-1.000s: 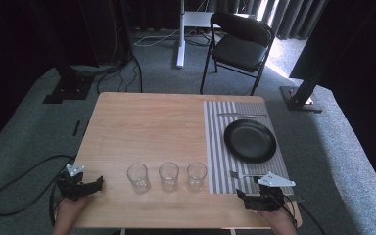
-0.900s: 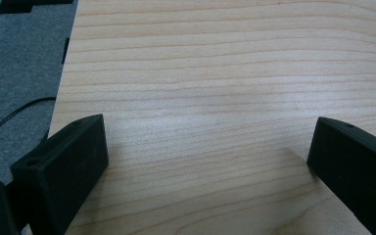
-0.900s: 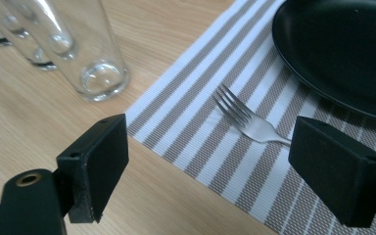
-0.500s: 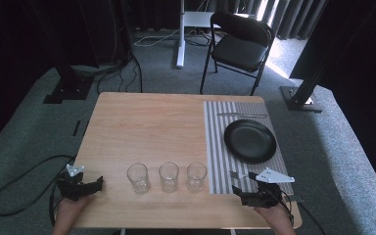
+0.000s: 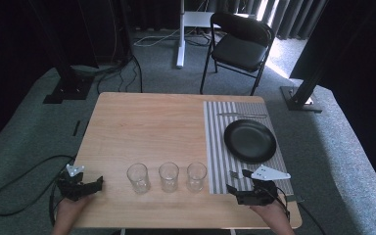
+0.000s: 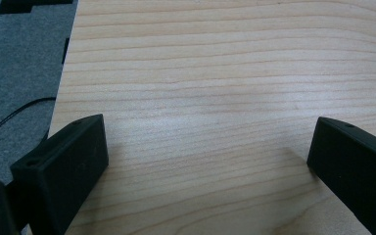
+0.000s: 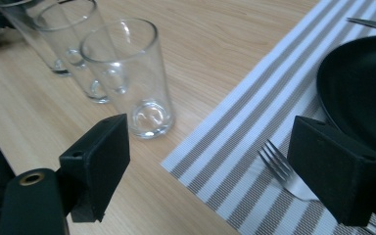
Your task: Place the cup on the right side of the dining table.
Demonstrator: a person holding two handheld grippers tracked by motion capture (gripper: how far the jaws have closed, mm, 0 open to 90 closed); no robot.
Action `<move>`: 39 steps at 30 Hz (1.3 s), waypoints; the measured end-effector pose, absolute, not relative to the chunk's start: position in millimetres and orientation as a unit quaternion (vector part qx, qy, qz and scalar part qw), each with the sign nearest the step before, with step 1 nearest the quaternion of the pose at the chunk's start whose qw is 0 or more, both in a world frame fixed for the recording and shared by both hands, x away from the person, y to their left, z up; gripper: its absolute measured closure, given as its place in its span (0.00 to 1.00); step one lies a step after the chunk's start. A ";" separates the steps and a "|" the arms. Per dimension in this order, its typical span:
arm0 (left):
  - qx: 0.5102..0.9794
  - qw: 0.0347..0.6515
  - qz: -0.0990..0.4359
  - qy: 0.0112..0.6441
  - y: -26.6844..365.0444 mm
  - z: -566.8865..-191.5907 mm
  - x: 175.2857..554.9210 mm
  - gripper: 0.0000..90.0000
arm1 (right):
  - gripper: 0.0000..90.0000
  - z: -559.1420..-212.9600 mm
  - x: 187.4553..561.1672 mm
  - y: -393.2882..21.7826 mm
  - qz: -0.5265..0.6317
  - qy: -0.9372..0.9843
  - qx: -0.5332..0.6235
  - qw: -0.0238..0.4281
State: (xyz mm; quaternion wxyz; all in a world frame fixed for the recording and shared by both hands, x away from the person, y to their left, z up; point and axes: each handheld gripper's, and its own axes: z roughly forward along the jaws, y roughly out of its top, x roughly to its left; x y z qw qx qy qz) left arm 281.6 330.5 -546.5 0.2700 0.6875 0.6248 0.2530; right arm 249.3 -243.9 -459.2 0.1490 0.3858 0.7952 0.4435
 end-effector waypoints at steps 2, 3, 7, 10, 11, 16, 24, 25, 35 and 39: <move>0.687 0.270 0.253 0.625 330.5 -546.5 281.6 0.02 | 0.17 -458.3 249.5 -242.5 0.444 0.796 0.384 0.150; 0.688 0.270 0.253 0.625 330.5 -546.5 281.6 0.02 | 0.17 -457.3 250.0 -241.2 0.446 0.797 0.381 0.147; 0.688 0.270 0.253 0.625 330.5 -546.5 281.6 0.02 | 0.17 -454.1 252.4 -234.7 0.451 0.800 0.370 0.139; 0.688 0.270 0.253 0.625 330.5 -546.5 281.6 0.02 | 0.17 -453.6 253.0 -233.6 0.451 0.801 0.368 0.138; 0.688 0.270 0.253 0.625 330.5 -546.5 281.6 0.02 | 0.17 -452.9 253.5 -232.4 0.451 0.801 0.368 0.138; 0.688 0.270 0.253 0.625 330.5 -546.5 281.6 0.02 | 0.17 -447.1 256.2 -225.3 0.454 0.807 0.355 0.133; 0.687 0.270 0.253 0.625 330.5 -546.5 281.6 0.02 | 0.17 -438.9 260.3 -212.4 0.460 0.812 0.336 0.130; 0.687 0.270 0.253 0.625 330.5 -546.5 281.6 0.02 | 0.17 -438.7 261.2 -210.5 0.459 0.813 0.335 0.128; 0.688 0.269 0.253 0.624 330.6 -546.4 281.5 0.02 | 0.17 -436.8 267.1 -196.8 0.459 0.820 0.322 0.119; 0.688 0.269 0.253 0.624 330.6 -546.4 281.5 0.02 | 0.17 -434.9 270.0 -189.3 0.460 0.822 0.316 0.118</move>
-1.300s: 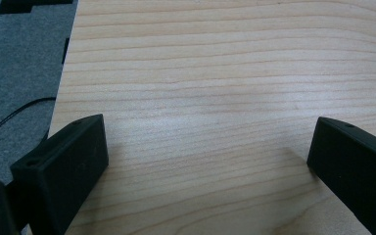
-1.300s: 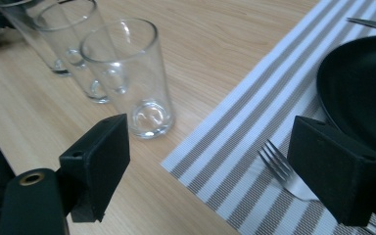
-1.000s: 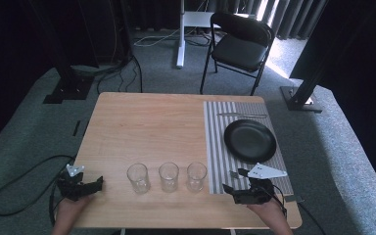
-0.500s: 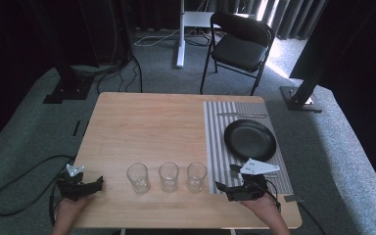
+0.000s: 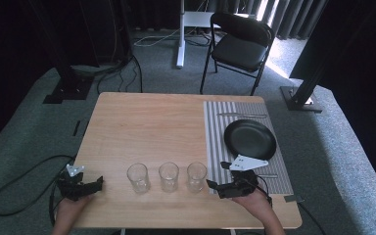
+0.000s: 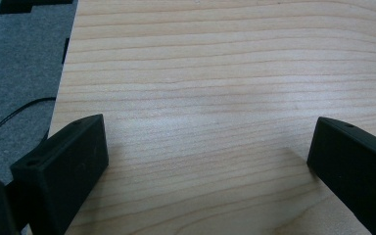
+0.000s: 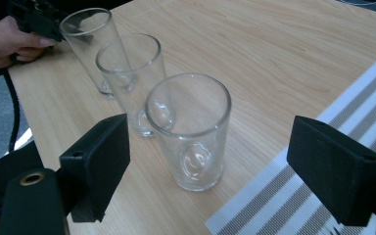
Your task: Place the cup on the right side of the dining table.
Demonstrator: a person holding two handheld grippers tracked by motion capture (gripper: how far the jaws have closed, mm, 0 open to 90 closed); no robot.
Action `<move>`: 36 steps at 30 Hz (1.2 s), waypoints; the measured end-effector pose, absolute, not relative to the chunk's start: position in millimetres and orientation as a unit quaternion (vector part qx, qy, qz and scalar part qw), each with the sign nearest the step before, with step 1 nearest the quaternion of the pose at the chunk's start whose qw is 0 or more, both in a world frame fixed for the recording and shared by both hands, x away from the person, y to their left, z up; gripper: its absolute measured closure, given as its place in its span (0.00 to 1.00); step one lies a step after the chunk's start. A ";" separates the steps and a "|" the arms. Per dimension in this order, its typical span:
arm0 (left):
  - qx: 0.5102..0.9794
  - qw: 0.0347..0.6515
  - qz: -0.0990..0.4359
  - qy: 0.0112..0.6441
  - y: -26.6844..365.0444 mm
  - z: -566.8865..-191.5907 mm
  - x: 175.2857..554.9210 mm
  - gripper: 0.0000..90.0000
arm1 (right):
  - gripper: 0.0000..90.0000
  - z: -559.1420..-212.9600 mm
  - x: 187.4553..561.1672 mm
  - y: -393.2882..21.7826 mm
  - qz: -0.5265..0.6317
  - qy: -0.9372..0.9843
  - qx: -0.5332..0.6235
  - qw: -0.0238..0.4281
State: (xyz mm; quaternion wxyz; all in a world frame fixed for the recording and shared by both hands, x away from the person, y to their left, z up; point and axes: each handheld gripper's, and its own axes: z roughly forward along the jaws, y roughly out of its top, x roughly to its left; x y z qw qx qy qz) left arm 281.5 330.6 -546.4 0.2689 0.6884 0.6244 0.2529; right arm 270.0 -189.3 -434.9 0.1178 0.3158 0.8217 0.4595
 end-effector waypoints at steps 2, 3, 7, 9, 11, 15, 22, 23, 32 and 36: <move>0.688 0.269 0.253 0.624 330.6 -546.4 281.5 0.02 | 0.17 -434.4 270.9 -187.4 0.461 0.822 0.313 0.114; 0.688 0.269 0.253 0.624 330.6 -546.4 281.5 0.02 | 0.17 -433.6 271.9 -184.4 0.461 0.823 0.310 0.116; 0.688 0.269 0.253 0.624 330.6 -546.4 281.5 0.02 | 0.17 -432.4 274.2 -177.9 0.463 0.824 0.305 0.113; 0.688 0.269 0.253 0.624 330.6 -546.4 281.5 0.02 | 0.17 -432.3 275.7 -173.1 0.464 0.826 0.301 0.109; 0.688 0.269 0.253 0.624 330.6 -546.4 281.5 0.02 | 0.17 -432.3 276.5 -169.8 0.464 0.828 0.297 0.106; 0.688 0.269 0.253 0.624 330.6 -546.4 281.5 0.02 | 0.17 -432.2 279.0 -163.8 0.462 0.831 0.293 0.103; 0.688 0.269 0.253 0.624 330.6 -546.4 281.5 0.02 | 0.17 -430.3 282.6 -151.0 0.458 0.837 0.281 0.101; 0.688 0.269 0.253 0.624 330.6 -546.4 281.5 0.02 | 0.17 -430.1 283.1 -149.2 0.458 0.838 0.280 0.100; 0.688 0.270 0.253 0.624 330.6 -546.5 281.6 0.02 | 0.17 -428.8 286.0 -134.9 0.454 0.843 0.271 0.095; 0.688 0.270 0.253 0.624 330.6 -546.5 281.6 0.02 | 0.17 -430.5 287.7 -128.9 0.451 0.845 0.270 0.095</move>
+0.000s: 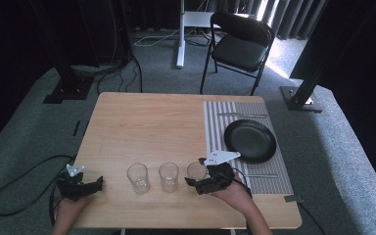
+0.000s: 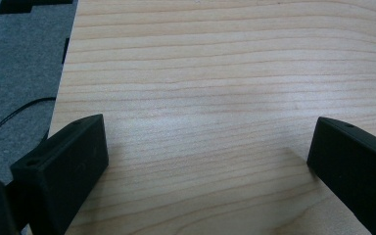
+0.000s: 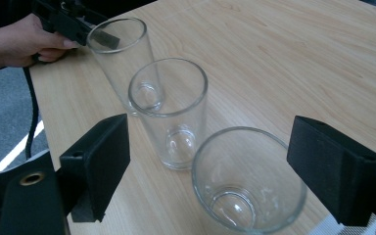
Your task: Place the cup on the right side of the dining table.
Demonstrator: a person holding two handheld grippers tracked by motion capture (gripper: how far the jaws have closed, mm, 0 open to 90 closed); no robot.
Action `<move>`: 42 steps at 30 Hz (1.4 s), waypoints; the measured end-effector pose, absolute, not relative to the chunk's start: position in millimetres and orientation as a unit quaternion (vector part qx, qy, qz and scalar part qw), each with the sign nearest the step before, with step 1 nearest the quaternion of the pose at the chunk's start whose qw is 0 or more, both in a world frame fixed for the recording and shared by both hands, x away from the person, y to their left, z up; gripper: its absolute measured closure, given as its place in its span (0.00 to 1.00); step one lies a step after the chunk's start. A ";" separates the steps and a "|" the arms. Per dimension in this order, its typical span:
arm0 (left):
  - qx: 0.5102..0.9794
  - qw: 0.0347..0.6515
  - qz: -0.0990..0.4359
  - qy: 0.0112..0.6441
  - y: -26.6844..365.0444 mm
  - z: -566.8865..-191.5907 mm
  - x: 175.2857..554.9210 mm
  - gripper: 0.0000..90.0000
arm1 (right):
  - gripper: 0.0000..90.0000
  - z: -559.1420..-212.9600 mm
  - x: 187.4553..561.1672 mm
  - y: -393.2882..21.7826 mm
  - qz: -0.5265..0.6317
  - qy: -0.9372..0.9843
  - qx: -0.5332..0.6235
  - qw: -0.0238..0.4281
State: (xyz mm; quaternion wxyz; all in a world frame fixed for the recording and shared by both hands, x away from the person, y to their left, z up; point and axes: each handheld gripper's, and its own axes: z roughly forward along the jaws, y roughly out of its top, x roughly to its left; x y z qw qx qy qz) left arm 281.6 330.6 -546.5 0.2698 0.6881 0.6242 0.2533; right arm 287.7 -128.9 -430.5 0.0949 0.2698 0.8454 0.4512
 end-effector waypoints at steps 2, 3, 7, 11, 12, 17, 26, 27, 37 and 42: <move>0.688 0.270 0.253 0.624 330.6 -546.5 281.6 0.02 | 0.17 -431.2 288.2 -126.2 0.449 0.847 0.268 0.094; 0.688 0.270 0.253 0.624 330.6 -546.5 281.6 0.02 | 0.17 -431.7 288.4 -124.2 0.449 0.848 0.268 0.092; 0.688 0.270 0.253 0.624 330.6 -546.5 281.6 0.02 | 0.17 -432.7 289.8 -116.5 0.446 0.851 0.264 0.089; 0.688 0.270 0.253 0.624 330.7 -546.5 281.6 0.02 | 0.17 -432.4 291.5 -108.0 0.442 0.855 0.258 0.084; 0.688 0.270 0.253 0.624 330.6 -546.5 281.6 0.02 | 0.17 -432.2 292.1 -105.7 0.441 0.856 0.257 0.086; 0.688 0.270 0.253 0.624 330.7 -546.5 281.6 0.02 | 0.17 -431.9 293.6 -98.9 0.439 0.857 0.257 0.086; 0.688 0.270 0.253 0.624 330.6 -546.5 281.6 0.02 | 0.17 -433.0 297.1 -79.9 0.417 0.862 0.273 0.094; 0.688 0.270 0.253 0.624 330.6 -546.5 281.6 0.02 | 0.17 -433.2 297.6 -78.1 0.416 0.862 0.275 0.093; 0.688 0.270 0.253 0.624 330.6 -546.5 281.6 0.02 | 0.17 -437.3 299.2 -59.4 0.391 0.872 0.280 0.095; 0.688 0.270 0.253 0.624 330.6 -546.5 281.6 0.02 | 0.17 -441.0 299.8 -51.6 0.376 0.877 0.285 0.096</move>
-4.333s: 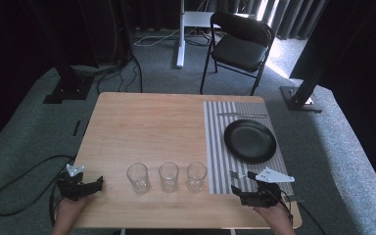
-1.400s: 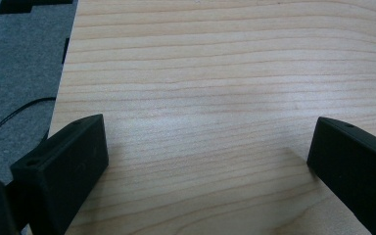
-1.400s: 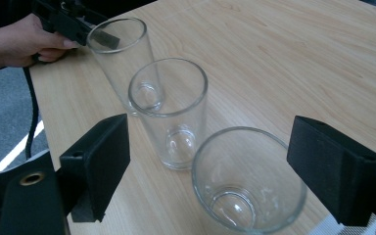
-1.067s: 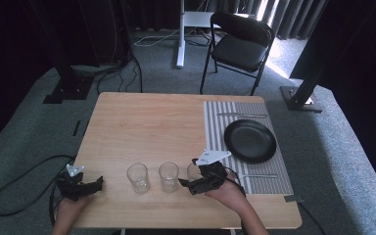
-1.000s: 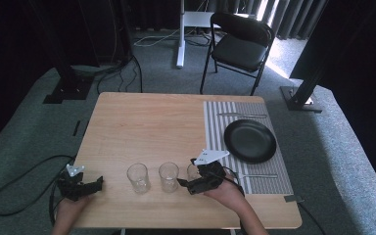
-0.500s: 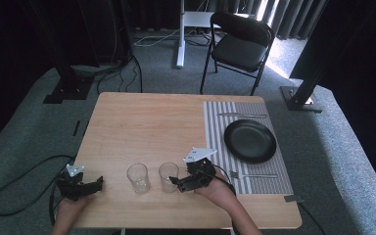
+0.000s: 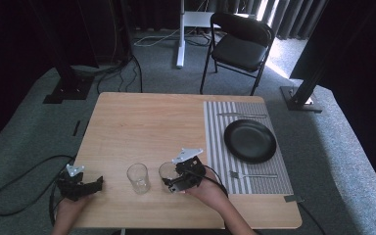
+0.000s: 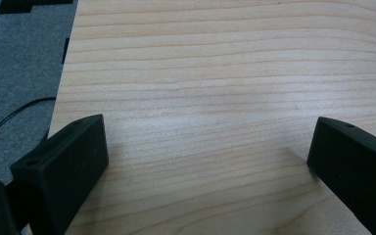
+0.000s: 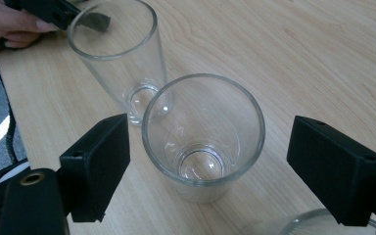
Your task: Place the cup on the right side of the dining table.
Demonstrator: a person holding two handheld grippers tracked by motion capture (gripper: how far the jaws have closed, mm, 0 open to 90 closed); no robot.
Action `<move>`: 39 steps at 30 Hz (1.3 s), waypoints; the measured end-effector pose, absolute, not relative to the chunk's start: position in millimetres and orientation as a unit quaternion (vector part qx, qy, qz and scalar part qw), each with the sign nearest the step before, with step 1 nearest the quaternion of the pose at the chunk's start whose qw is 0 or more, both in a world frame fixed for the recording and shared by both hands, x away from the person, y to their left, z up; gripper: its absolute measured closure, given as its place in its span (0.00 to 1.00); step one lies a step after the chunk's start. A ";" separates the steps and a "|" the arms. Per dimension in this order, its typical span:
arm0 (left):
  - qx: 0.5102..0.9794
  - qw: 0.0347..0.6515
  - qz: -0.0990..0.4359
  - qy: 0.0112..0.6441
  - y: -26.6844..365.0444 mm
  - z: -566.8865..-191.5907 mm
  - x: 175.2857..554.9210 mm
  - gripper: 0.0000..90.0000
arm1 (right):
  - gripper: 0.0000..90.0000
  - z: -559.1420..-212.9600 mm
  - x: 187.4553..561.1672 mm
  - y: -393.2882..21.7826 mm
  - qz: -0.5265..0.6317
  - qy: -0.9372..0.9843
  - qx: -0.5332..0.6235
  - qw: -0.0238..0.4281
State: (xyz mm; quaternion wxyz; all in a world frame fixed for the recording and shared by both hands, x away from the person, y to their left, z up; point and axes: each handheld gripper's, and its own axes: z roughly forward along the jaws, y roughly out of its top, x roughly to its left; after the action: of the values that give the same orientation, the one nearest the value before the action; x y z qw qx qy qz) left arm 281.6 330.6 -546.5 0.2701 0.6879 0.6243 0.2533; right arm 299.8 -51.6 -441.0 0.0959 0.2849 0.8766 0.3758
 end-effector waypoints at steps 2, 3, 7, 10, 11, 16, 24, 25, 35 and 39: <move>0.688 0.270 0.253 0.624 330.6 -546.5 281.6 0.02 | 0.17 -441.4 299.8 -48.6 0.368 0.878 0.289 0.099; 0.688 0.270 0.253 0.624 330.6 -546.5 281.6 0.02 | 0.17 -441.4 299.9 -47.0 0.365 0.879 0.289 0.099; 0.688 0.270 0.253 0.624 330.7 -546.4 281.5 0.02 | 0.17 -441.4 300.5 -39.1 0.339 0.887 0.297 0.105; 0.689 0.269 0.252 0.624 330.7 -546.3 281.5 0.02 | 0.17 -442.5 301.7 -35.3 0.326 0.889 0.304 0.105; 0.689 0.269 0.252 0.624 330.7 -546.3 281.5 0.02 | 0.17 -442.5 301.7 -35.3 0.326 0.889 0.304 0.105; 0.689 0.269 0.252 0.624 330.8 -546.3 281.5 0.02 | 0.17 -442.0 302.6 -28.8 0.301 0.896 0.306 0.115; 0.688 0.270 0.253 0.624 330.6 -546.4 281.6 0.02 | 0.23 -446.6 307.0 -18.9 0.263 0.909 0.302 0.112; 0.688 0.270 0.253 0.624 330.6 -546.4 281.6 0.02 | 0.25 -446.7 307.2 -17.9 0.259 0.911 0.301 0.114; 0.688 0.270 0.254 0.624 330.6 -546.6 281.6 0.02 | 0.29 -446.2 314.2 -7.2 0.218 0.930 0.278 0.103; 0.688 0.270 0.254 0.624 330.7 -546.6 281.6 0.02 | 0.30 -445.2 320.3 -5.2 0.209 0.938 0.262 0.087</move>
State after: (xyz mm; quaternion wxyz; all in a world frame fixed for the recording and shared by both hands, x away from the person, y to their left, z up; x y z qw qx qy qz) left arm 281.6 330.7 -546.6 0.2701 0.6880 0.6240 0.2537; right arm 320.3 -5.2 -445.2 0.0874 0.2615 0.9382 0.2092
